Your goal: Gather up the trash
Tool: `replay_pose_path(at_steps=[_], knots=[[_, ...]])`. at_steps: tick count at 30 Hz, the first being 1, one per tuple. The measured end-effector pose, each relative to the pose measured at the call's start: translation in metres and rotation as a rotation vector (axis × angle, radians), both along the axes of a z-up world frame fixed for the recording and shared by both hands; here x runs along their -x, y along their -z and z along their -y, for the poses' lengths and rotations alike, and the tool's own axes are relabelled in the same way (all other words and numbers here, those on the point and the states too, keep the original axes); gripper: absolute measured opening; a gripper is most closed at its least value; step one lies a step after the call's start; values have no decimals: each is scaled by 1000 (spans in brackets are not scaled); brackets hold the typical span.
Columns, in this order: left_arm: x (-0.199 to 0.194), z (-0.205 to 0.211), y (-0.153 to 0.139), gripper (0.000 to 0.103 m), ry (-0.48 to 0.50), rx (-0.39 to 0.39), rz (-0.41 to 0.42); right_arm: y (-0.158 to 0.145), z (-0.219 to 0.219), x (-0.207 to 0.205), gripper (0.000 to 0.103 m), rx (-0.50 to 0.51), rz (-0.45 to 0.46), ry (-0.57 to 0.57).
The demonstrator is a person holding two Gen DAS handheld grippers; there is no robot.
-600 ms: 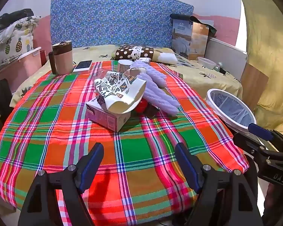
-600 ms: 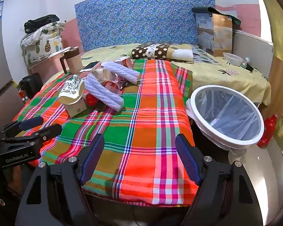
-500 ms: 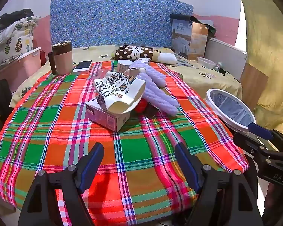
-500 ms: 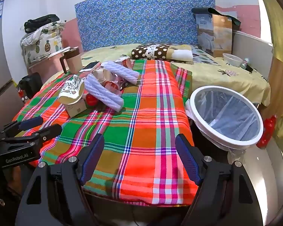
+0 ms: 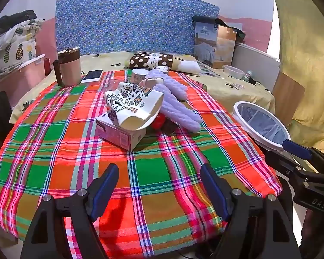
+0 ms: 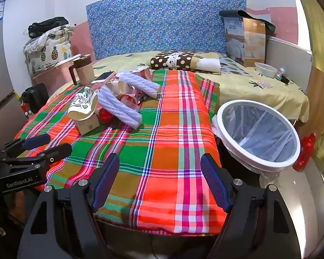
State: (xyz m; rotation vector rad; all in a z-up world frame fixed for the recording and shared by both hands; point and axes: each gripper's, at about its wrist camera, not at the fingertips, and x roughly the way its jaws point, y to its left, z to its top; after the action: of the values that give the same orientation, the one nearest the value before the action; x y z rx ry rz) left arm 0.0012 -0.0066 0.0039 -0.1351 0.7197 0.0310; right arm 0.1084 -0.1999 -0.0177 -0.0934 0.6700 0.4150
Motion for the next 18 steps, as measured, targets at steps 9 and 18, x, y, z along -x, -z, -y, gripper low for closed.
replay_pose_path(at_steps=[9, 18], knots=[[2, -3, 0, 77, 2, 1, 7, -1, 0, 0, 78, 0, 2, -1], [1, -4, 0, 77, 4, 4, 7, -2, 0, 0, 78, 2, 3, 0]])
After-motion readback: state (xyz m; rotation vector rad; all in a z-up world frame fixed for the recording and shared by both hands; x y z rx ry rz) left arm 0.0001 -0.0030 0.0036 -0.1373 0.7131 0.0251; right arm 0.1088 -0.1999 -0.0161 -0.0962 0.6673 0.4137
